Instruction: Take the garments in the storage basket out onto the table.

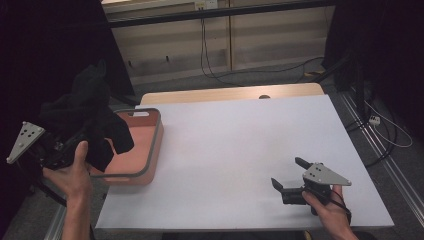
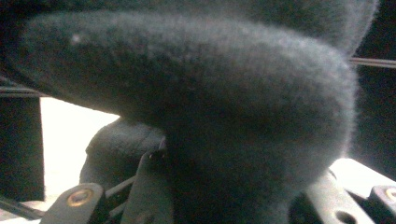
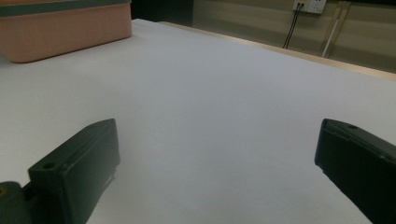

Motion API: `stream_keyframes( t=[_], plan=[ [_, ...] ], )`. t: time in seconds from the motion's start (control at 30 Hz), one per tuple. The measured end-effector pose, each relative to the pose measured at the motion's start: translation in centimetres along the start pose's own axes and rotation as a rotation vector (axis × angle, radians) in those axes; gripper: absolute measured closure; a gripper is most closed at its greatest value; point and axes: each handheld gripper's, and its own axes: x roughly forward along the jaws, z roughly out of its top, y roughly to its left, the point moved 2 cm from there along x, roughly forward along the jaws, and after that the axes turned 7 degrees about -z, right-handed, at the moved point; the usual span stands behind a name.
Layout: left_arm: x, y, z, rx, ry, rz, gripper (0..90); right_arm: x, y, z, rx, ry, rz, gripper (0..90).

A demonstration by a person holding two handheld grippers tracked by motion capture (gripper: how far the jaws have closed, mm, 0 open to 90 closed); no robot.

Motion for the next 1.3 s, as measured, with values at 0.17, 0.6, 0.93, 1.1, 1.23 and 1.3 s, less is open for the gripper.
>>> stream_keyframes(
  t=[0.17,0.6,0.93,1.1,1.23,1.3],
  plan=[
    [0.5,-1.4,0.3,0.025,0.007,-0.023,67.8,0.3,0.2,0.1,-0.008,0.001,0.013,0.0],
    [4.6,-3.6,-0.2,-0.009,0.022,-0.115,67.7,0.5,0.2,0.2,-0.007,0.0,0.026,0.0],
    [6.2,-4.9,0.0,-0.021,0.03,-0.168,67.7,0.6,0.2,0.1,-0.009,0.0,0.028,0.0],
    [7.2,-6.0,0.1,-0.012,0.043,-0.189,67.8,0.6,0.1,0.1,-0.009,0.001,0.025,0.0],
    [8.1,-7.0,0.1,-0.002,0.057,-0.211,67.7,0.5,0.2,0.1,-0.008,-0.001,0.027,0.0],
    [8.6,-7.4,0.0,0.008,0.067,-0.221,67.7,0.5,0.2,0.2,-0.007,-0.001,0.027,0.0]
  ],
)
